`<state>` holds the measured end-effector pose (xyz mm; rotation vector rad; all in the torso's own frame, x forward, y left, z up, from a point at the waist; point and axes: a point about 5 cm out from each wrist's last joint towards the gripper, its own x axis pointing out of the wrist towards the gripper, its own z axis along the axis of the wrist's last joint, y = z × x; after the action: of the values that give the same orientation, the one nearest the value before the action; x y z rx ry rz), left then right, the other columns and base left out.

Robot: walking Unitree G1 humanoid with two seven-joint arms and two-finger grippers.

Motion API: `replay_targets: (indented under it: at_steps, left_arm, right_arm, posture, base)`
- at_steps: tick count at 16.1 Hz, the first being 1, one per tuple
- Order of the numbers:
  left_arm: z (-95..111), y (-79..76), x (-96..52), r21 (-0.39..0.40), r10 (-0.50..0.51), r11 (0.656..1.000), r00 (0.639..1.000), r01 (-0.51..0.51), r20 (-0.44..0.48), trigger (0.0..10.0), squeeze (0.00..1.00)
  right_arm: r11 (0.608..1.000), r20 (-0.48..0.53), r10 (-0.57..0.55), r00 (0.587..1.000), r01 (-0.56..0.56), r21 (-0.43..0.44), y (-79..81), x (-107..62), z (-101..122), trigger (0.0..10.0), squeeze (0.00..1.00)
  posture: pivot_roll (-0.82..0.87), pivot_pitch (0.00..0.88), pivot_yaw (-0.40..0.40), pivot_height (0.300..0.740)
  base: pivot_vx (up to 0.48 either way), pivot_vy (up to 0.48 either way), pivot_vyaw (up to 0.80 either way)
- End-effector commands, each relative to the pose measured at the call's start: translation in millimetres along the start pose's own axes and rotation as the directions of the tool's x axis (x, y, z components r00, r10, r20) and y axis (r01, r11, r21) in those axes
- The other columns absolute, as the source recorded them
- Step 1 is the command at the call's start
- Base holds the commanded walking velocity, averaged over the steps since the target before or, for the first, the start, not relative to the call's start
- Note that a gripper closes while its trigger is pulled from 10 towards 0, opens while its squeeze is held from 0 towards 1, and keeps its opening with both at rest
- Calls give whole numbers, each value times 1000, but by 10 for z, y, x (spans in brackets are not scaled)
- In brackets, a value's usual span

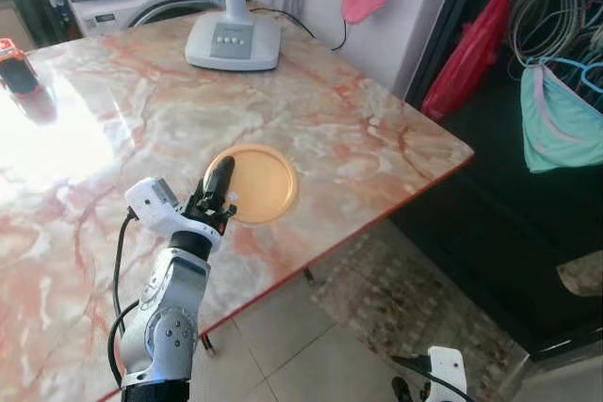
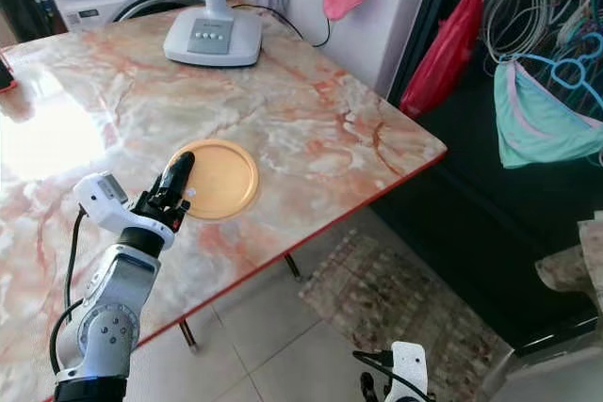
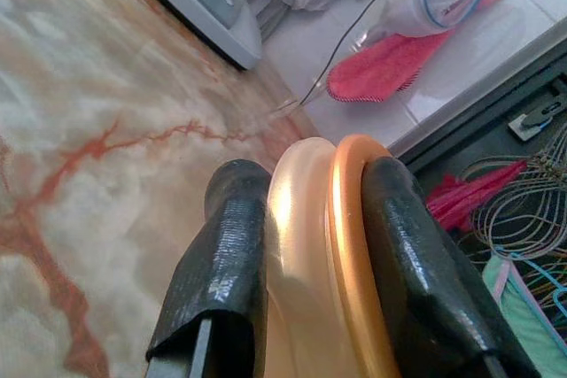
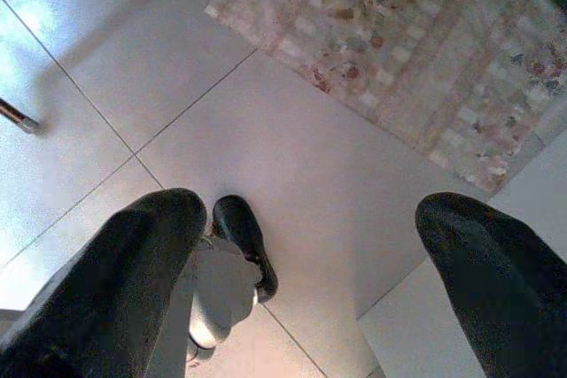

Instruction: Restocking fridge

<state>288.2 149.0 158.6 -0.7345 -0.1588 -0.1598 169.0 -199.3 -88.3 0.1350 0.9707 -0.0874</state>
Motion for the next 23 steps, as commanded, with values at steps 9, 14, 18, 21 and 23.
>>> replay_targets:
  at_steps: [9, 14, 18, 21, 23]
  left_arm:
    - [-9, -80, 4, -3, -31, 1000, 1000, 31, -7, 10000, 0]
    - [-13, -81, 5, -6, -33, 999, 999, 33, -8, 10000, 0]
    - [-17, -84, 4, -9, -34, 999, 999, 34, -10, 10000, 0]
    - [-19, -86, 2, -11, -35, 999, 999, 35, -11, 10000, 0]
    - [-27, -92, 6, -13, -37, 999, 999, 37, -14, 10000, 0]
  right_arm:
    - [1000, -30, -6, 1000, 6, -12, -45, -15, -57, 10000, 0]
    - [1000, -33, -4, 999, 4, -21, -46, -15, -60, 10000, 0]
    - [1000, -37, -5, 999, 3, -28, -49, -17, -66, 10000, 0]
    - [1000, -38, -4, 999, 3, -30, -51, -18, -72, 10000, 0]
    - [999, -39, -4, 999, 2, -32, -54, -19, -75, 10000, 0]
  posture:
    - [-101, 80, -41, 740]
    - [-101, 80, -41, 740]
    - [-102, 78, -40, 740]
    - [-102, 79, -40, 740]
    - [-102, 80, -41, 740]
  base:
    - [0, 0, -800]
    - [0, 0, -800]
    - [0, 0, -797]
    - [0, 0, -788]
    - [0, 0, -788]
